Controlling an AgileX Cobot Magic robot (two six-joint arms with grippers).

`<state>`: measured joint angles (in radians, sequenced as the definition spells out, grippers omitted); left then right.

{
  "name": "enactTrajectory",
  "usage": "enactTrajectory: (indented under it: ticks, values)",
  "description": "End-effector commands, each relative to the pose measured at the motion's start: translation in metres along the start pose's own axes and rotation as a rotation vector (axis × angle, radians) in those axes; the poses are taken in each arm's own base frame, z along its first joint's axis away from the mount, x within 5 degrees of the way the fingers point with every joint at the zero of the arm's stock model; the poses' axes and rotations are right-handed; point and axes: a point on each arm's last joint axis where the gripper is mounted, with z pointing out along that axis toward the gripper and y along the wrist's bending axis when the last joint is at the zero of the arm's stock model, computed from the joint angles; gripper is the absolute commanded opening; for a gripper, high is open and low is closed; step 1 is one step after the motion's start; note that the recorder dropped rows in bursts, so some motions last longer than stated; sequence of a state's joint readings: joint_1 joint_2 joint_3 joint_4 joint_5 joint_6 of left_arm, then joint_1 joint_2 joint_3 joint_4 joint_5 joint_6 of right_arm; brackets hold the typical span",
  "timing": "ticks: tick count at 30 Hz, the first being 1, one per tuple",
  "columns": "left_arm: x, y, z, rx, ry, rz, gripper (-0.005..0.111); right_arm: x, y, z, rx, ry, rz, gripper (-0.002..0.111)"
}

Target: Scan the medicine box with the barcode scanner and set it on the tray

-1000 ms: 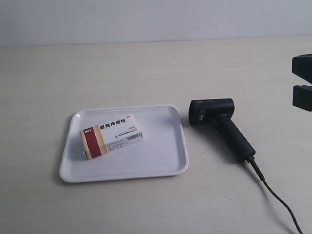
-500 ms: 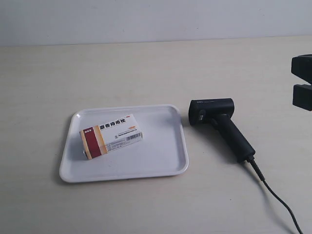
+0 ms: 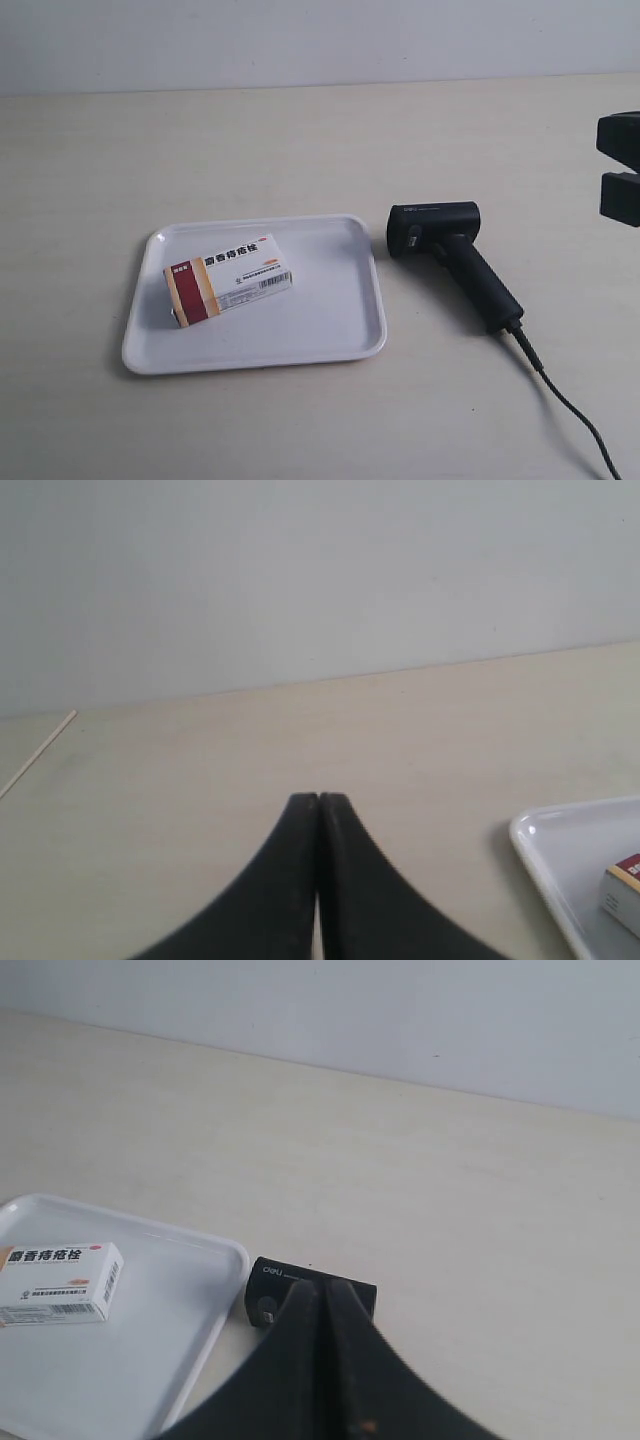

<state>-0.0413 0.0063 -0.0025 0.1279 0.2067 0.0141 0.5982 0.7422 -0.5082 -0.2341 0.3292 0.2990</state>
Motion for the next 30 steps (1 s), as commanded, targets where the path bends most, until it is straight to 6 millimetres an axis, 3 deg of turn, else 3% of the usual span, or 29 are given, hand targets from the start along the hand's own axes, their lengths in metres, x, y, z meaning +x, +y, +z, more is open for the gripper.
enactTrajectory:
  ticks: [1,26,28,30]
  values:
    - [0.001,0.000,0.000,-0.003,-0.003,-0.023,0.002,0.000,0.000,-0.002,-0.003,-0.016,-0.009,0.000]
    - [0.001,0.000,0.000,-0.003,-0.003,-0.021,0.002,-0.001,0.002,-0.004,-0.024,-0.039,0.010,0.000]
    - [0.001,0.000,0.000,-0.003,-0.003,-0.021,0.002,0.006,0.004,-0.010,-0.061,-0.092,0.034,0.000]
    - [0.001,0.000,0.000,-0.003,-0.003,-0.021,0.002,0.026,0.004,-0.015,-0.092,-0.151,0.063,0.000]
